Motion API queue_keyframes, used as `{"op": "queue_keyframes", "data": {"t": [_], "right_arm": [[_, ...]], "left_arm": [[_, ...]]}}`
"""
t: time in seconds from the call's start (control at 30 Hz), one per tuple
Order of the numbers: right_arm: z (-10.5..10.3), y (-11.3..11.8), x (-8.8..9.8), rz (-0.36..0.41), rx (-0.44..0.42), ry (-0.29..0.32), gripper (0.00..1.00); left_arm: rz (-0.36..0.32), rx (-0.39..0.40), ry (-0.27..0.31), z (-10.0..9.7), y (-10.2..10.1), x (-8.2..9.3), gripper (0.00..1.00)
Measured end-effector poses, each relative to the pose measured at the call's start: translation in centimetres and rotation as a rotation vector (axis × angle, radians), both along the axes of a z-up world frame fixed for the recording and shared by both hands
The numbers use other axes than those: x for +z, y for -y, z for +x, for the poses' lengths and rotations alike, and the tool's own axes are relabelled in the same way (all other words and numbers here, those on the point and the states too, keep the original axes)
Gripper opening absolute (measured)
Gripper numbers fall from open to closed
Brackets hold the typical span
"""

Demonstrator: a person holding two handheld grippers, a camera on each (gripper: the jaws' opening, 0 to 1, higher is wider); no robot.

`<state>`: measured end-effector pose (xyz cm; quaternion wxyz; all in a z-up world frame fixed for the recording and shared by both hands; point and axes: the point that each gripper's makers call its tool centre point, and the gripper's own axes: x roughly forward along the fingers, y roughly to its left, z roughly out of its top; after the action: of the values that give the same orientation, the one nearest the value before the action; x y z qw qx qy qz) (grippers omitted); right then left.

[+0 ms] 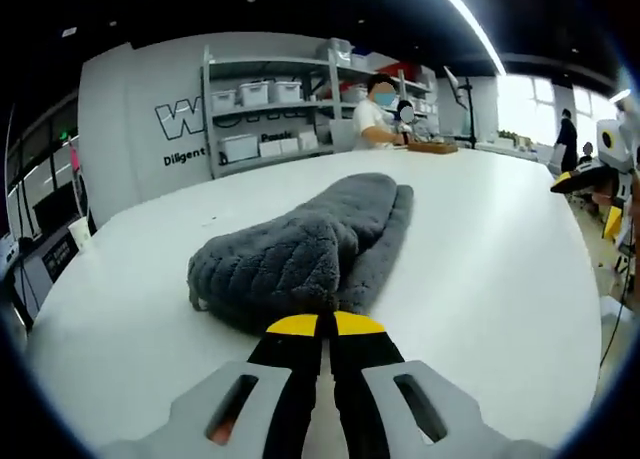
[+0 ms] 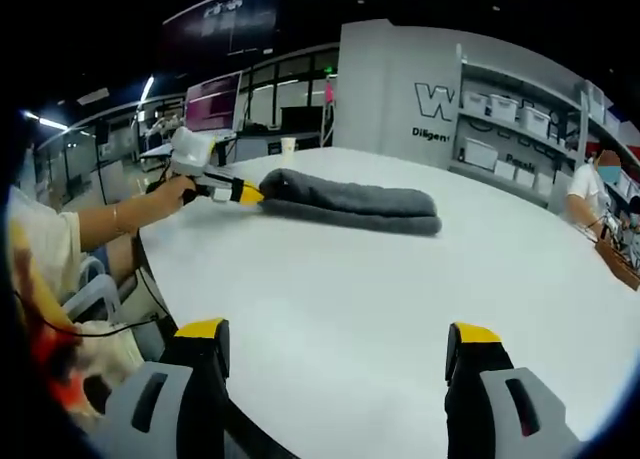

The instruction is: Open the folded towel by lifting each exposed corner and separating the folded layers until the towel lies flat within the target outline without major curled edges

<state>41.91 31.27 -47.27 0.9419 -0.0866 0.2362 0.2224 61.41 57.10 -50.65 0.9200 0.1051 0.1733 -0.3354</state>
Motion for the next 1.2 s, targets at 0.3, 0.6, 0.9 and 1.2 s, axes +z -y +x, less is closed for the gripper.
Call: {"op": "queue_keyframes", "data": {"t": [0.3,0.6,0.9,1.2], "right_arm": [[-0.1,0.1,-0.2,0.005,-0.009,-0.007,0.88],[-0.2,0.1,-0.4,0.007,-0.010,-0.015,0.88],[-0.4,-0.1,-0.2,0.004,-0.004,-0.013,0.88],[-0.5,0.4,0.1,0.016,-0.010,-0.006,0.88]], "left_arm": [[-0.035,0.021,-0.049,-0.2,-1.2,-1.1,0.02],[-0.031,0.033,-0.018,-0.9,-1.7,-0.2,0.22],[0.045,0.109,0.143,0.0,-2.5,3.2,0.30],[0.221,0.050,0.120,0.5,-1.9,0.9,0.04]]}}
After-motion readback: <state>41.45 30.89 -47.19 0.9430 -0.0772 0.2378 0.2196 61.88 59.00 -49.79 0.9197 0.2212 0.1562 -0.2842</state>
